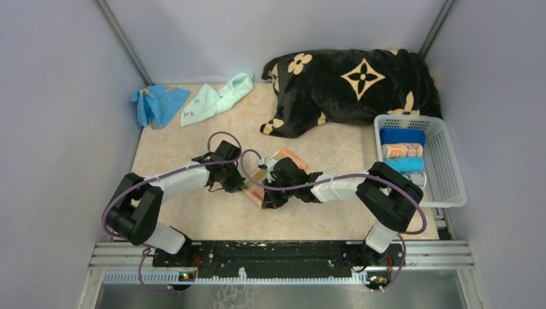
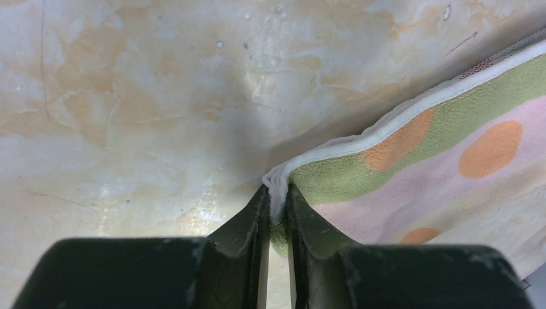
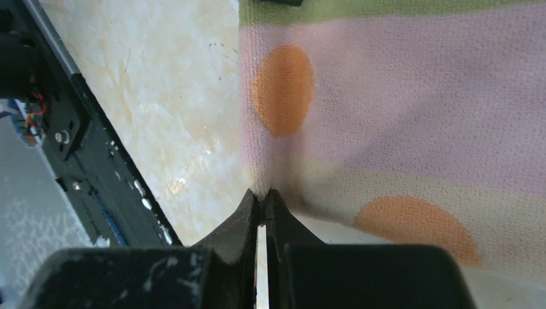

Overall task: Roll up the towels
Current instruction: Roll the towel at the center of the board.

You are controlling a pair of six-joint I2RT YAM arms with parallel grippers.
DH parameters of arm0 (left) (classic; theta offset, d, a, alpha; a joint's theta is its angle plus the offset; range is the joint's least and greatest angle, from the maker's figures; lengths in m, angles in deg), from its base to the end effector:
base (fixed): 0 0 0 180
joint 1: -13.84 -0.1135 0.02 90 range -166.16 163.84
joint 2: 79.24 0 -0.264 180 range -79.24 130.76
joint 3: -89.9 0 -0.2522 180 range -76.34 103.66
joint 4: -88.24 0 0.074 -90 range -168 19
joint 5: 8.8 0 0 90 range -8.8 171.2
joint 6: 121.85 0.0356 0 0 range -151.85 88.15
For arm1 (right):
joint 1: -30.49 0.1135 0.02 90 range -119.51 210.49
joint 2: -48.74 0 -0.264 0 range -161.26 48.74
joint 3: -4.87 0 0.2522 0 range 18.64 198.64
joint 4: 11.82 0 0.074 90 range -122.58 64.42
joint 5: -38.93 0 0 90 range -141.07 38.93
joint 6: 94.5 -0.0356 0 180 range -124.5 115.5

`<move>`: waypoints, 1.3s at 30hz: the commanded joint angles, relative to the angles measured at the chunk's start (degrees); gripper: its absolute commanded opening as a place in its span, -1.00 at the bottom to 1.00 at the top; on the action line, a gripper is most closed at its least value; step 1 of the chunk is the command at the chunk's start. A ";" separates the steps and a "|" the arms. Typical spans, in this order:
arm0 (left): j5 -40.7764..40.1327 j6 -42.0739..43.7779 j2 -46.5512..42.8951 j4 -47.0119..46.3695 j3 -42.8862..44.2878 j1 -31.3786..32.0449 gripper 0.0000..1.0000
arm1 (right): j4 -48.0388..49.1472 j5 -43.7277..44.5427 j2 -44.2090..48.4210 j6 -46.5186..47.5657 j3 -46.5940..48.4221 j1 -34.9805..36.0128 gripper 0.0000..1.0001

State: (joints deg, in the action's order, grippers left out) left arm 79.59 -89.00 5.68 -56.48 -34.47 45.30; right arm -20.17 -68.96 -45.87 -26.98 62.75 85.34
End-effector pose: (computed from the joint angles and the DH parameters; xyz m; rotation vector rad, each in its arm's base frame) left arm 0.2254 -0.1367 0.1541 -0.6257 2.7044 -0.4096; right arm 0.1750 0.2676 0.1494 -0.8685 2.3982 0.9702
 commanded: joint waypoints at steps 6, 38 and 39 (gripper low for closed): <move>-1.90 3.61 1.58 1.08 2.03 -0.38 -0.29 | 11.64 -16.57 -3.83 -10.18 -4.38 -6.45 -1.00; 13.69 7.90 -12.29 -15.96 -17.06 -3.91 0.11 | 32.14 -31.46 -14.89 -26.68 -9.34 -15.12 -1.00; 13.46 7.77 -11.64 -15.98 -16.93 -3.95 0.09 | 31.34 -30.99 -14.35 -26.13 -9.23 -15.12 -1.00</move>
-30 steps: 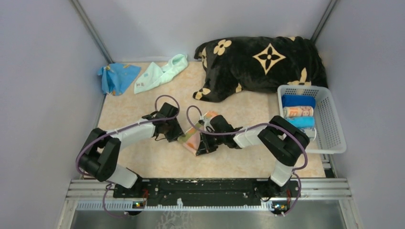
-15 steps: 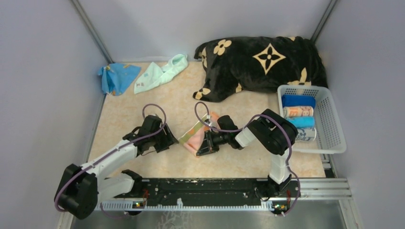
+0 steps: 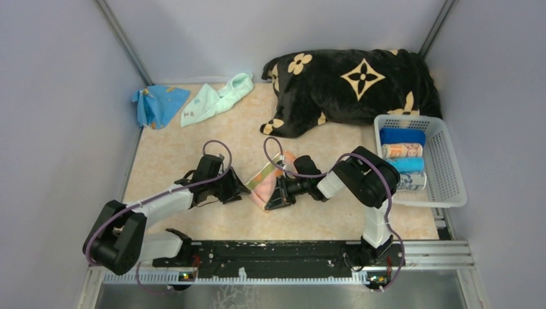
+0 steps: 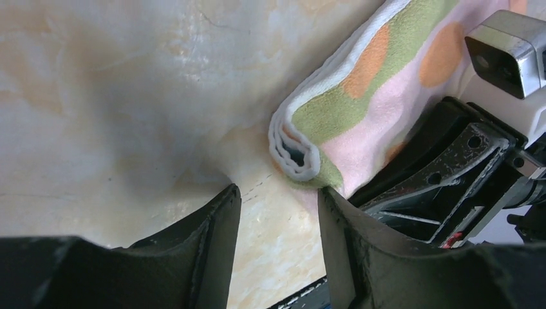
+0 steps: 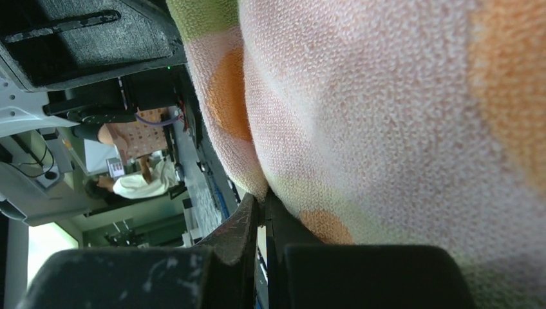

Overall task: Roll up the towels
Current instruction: Roll the towel at the center of the board.

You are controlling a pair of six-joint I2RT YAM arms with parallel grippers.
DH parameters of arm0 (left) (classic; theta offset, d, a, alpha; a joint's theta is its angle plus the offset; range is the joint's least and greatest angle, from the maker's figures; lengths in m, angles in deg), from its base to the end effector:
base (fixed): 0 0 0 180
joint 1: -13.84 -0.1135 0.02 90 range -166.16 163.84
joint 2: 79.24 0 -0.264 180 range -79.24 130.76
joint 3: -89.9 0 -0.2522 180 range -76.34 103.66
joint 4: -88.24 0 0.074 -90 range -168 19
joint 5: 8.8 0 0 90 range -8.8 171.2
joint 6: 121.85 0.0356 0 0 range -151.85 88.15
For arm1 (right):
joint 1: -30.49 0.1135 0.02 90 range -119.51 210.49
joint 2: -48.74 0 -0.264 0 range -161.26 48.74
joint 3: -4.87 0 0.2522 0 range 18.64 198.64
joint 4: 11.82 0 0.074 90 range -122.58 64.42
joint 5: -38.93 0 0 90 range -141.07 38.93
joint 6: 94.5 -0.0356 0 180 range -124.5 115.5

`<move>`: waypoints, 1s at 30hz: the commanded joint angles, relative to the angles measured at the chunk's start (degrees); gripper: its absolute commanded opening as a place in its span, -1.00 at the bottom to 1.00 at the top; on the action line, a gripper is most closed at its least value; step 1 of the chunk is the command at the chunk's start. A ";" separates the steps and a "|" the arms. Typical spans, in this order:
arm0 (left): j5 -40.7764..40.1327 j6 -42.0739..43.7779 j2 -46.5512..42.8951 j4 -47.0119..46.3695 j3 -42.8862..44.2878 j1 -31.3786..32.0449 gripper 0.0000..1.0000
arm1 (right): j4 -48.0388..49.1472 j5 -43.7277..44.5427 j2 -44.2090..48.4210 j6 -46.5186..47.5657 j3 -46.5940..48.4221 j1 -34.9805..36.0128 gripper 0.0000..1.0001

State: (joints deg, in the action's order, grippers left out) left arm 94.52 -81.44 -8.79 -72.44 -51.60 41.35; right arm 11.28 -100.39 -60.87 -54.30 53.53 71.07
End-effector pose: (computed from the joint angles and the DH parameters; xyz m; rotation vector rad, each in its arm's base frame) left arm 0.1857 -0.1059 0.1441 -0.3984 2.6064 -0.8176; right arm 0.2162 0.2207 0.0821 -0.3645 2.5769 1.7031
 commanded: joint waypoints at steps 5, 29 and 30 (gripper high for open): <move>-2.30 -1.02 8.15 1.43 1.99 0.19 0.00 | -10.58 5.97 7.38 7.63 1.76 -0.55 -0.73; -5.41 -4.18 15.31 6.31 3.83 0.79 -0.11 | -49.50 62.35 13.41 39.16 24.86 26.97 -0.21; -5.41 -4.14 15.32 6.39 3.83 0.79 -0.11 | -49.33 62.62 12.48 39.51 25.14 27.15 -0.21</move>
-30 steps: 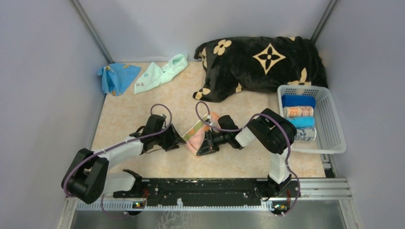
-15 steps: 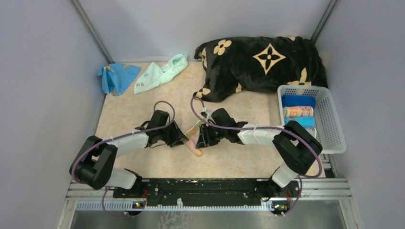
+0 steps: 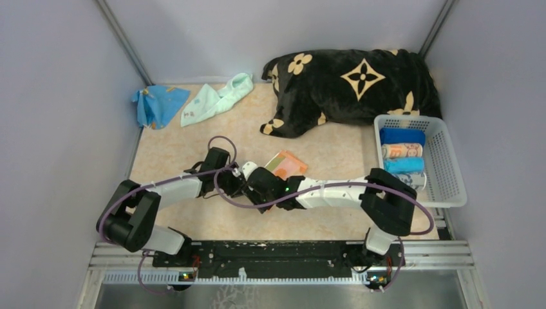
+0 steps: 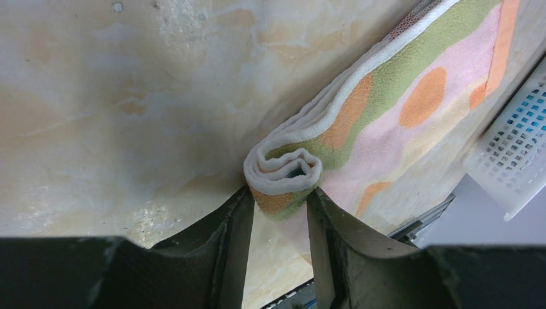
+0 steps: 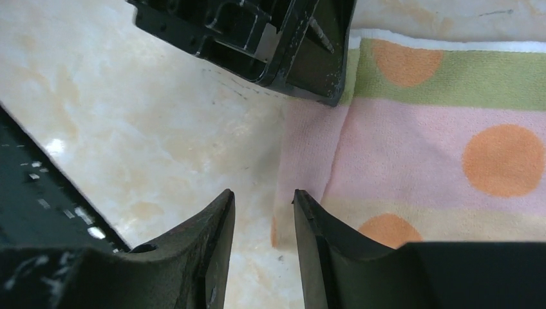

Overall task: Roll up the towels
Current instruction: Roll the towel at the center of the board.

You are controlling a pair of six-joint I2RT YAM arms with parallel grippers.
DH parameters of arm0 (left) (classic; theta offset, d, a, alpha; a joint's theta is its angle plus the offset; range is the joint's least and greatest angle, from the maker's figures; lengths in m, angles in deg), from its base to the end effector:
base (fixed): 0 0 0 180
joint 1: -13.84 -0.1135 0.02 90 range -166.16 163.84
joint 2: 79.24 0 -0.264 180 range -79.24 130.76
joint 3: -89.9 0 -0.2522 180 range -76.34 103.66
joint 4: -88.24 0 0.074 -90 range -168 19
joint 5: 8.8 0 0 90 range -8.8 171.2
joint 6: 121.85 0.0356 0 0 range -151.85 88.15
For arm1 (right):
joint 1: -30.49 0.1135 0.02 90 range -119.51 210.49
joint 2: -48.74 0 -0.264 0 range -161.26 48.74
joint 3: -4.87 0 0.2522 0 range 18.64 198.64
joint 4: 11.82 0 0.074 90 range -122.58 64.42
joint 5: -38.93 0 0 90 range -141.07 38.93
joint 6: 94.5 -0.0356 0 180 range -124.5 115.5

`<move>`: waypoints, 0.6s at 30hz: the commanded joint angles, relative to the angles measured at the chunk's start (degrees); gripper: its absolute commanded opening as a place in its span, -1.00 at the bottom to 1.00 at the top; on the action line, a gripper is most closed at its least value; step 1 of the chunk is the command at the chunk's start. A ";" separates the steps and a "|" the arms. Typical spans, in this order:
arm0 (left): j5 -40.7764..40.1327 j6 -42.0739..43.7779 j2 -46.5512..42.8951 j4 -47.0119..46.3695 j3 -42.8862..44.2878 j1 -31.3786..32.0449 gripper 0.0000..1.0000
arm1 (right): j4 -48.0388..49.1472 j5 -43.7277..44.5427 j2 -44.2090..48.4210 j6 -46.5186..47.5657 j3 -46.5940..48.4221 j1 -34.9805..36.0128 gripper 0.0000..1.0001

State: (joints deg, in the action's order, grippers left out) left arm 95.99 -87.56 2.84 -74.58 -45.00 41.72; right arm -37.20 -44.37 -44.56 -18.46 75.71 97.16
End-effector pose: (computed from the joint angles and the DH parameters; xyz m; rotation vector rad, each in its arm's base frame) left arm 0.2155 -0.1243 0.1354 -0.5427 2.6648 -0.8485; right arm 0.1391 0.3121 0.1996 -1.0430 2.2303 0.5040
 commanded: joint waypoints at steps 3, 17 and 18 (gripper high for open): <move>-7.00 1.94 3.99 8.53 -2.61 0.42 -0.11 | -0.56 6.59 -5.62 4.33 3.62 1.37 -0.21; -8.35 2.59 4.26 9.76 -1.85 0.60 -0.12 | -7.65 14.57 -10.12 2.21 3.59 2.47 -0.22; -8.57 2.62 4.35 9.93 -1.76 0.60 -0.12 | -7.94 15.06 -9.93 2.06 3.46 2.50 -0.22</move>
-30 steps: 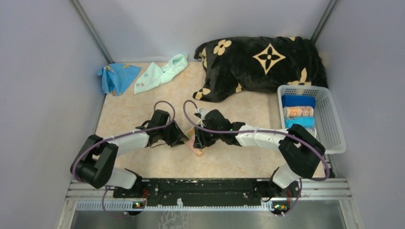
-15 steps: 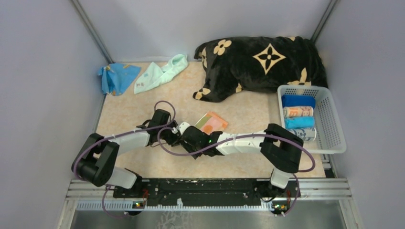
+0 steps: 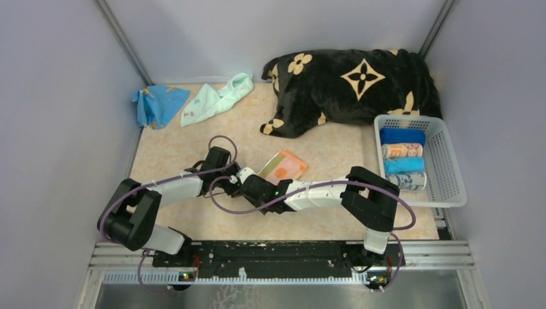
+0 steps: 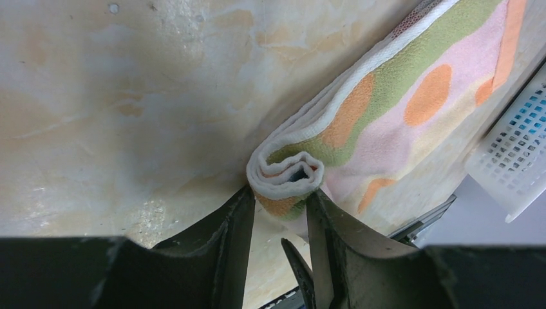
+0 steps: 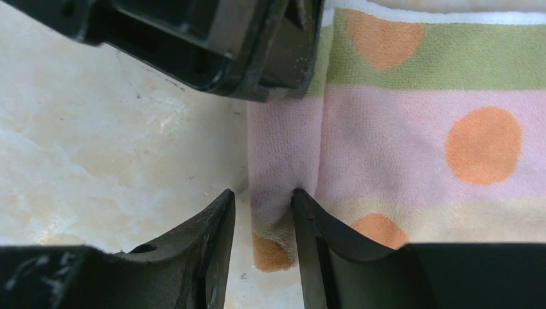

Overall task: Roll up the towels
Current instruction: Roll the towel at the center of the board.

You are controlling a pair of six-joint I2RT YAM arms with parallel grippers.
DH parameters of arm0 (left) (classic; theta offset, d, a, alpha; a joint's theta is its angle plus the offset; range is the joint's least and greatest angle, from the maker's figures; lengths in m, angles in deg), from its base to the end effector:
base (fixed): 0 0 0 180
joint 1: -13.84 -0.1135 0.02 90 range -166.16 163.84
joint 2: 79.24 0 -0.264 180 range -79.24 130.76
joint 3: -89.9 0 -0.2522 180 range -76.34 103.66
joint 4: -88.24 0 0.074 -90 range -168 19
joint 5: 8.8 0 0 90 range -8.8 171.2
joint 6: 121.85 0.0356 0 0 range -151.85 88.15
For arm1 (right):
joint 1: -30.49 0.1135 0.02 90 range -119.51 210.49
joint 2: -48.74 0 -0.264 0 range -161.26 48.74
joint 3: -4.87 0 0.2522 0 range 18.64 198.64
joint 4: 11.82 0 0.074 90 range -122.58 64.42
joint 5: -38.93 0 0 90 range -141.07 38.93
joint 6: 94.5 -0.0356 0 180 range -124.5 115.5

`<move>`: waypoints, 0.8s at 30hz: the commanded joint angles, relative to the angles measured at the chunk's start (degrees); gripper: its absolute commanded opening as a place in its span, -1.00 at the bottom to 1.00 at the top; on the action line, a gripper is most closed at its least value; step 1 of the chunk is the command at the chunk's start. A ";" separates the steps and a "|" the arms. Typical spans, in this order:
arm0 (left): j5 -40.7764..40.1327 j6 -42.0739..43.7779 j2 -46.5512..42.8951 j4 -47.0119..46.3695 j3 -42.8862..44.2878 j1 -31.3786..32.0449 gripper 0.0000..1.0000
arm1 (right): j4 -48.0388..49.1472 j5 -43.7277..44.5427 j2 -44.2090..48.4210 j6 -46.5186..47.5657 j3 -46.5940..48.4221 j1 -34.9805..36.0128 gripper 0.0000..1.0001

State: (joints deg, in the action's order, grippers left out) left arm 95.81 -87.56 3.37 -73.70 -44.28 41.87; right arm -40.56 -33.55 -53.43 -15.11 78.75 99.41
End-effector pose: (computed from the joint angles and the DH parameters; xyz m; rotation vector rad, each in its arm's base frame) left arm 0.2169 -0.1256 0.1356 -0.5451 2.6759 -0.8373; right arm 0.1382 0.3288 0.1615 -1.1204 2.2428 0.1774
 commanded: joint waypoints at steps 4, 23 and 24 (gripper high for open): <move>-9.26 3.17 4.42 9.59 -1.96 0.44 -0.14 | -5.46 5.88 0.01 -1.45 -0.34 0.34 -0.22; -10.72 6.26 4.11 13.39 1.77 0.19 -0.03 | -1.30 -11.86 -5.02 -0.17 -0.45 -1.27 -1.00; -11.19 6.07 2.24 14.23 1.85 0.07 0.05 | -0.08 -15.50 -4.22 -0.71 -0.83 -2.40 -1.00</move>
State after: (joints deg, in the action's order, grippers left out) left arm 95.81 -85.28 7.13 -70.78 -39.50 42.24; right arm -43.08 -30.01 -55.23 -13.43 80.28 99.06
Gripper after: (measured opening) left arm 0.461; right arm 0.031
